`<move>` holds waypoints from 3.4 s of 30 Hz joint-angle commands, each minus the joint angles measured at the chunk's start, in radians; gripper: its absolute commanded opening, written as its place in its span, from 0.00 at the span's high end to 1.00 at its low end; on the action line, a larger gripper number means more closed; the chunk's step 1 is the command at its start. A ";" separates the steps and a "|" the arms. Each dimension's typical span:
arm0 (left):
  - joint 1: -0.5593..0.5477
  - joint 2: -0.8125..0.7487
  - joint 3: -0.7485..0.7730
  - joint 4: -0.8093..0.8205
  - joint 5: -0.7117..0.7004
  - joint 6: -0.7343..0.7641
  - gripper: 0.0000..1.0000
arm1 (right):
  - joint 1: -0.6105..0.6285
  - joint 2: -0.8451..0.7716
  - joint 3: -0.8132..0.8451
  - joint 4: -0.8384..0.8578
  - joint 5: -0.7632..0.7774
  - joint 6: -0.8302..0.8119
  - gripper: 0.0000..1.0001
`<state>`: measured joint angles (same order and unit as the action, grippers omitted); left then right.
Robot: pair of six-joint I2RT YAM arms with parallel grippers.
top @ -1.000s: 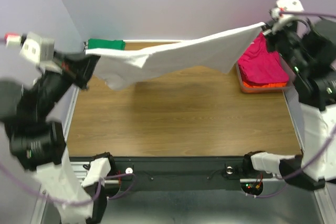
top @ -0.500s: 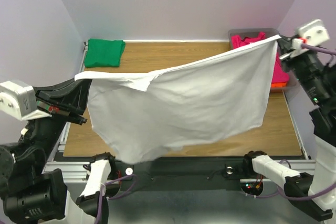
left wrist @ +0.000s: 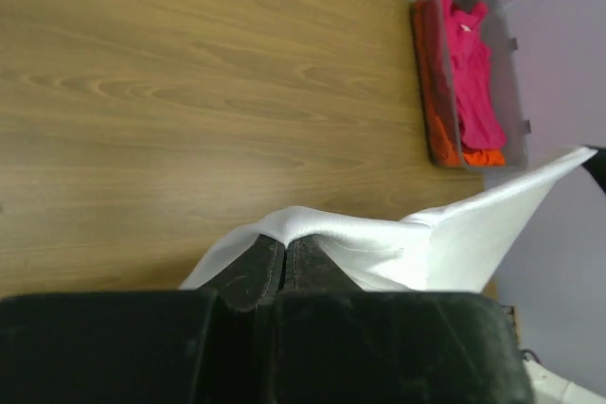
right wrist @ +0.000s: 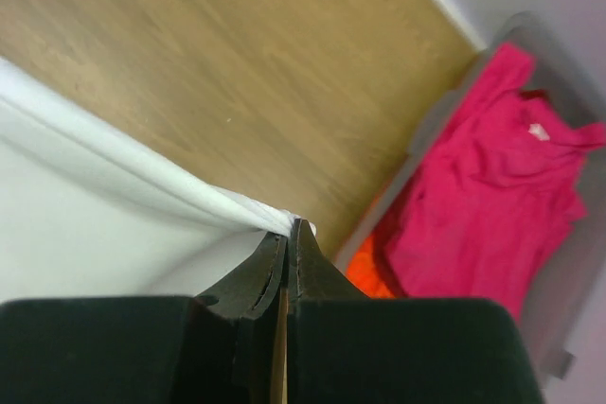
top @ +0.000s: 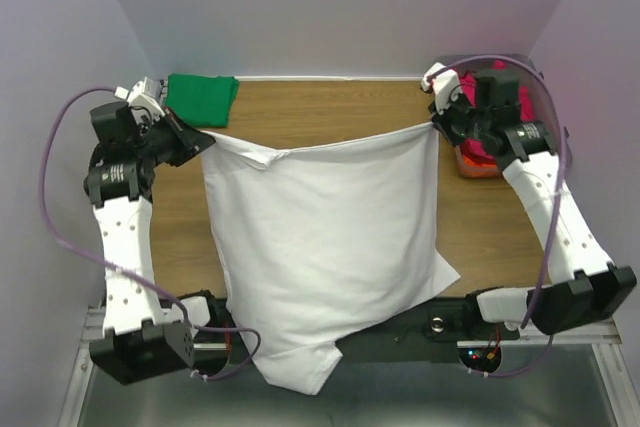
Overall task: Fold and stack the t-shirts
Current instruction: Flatten the tshirt out, then fold the tshirt
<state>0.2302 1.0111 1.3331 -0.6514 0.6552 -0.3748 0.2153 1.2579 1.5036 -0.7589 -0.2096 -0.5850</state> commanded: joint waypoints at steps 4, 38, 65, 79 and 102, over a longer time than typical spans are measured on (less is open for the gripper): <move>-0.023 0.229 -0.100 0.343 -0.031 -0.110 1.00 | -0.008 0.249 -0.083 0.203 -0.057 -0.039 0.99; -0.080 0.750 -0.003 0.496 -0.037 -0.171 1.00 | -0.119 0.801 0.251 0.274 -0.122 0.005 1.00; -0.081 0.498 -0.491 0.420 -0.166 -0.190 1.00 | -0.119 0.716 0.066 0.260 -0.122 -0.064 0.99; -0.080 0.411 -0.621 0.457 -0.197 -0.220 1.00 | -0.117 0.693 -0.028 0.253 -0.108 -0.128 0.99; -0.080 0.374 -0.652 0.434 -0.121 -0.256 1.00 | -0.117 0.698 -0.039 0.237 -0.100 -0.161 0.99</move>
<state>0.1505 1.4345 0.6846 -0.1936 0.5053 -0.6193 0.0990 2.0029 1.4750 -0.5236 -0.3180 -0.7292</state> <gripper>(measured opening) 0.036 0.028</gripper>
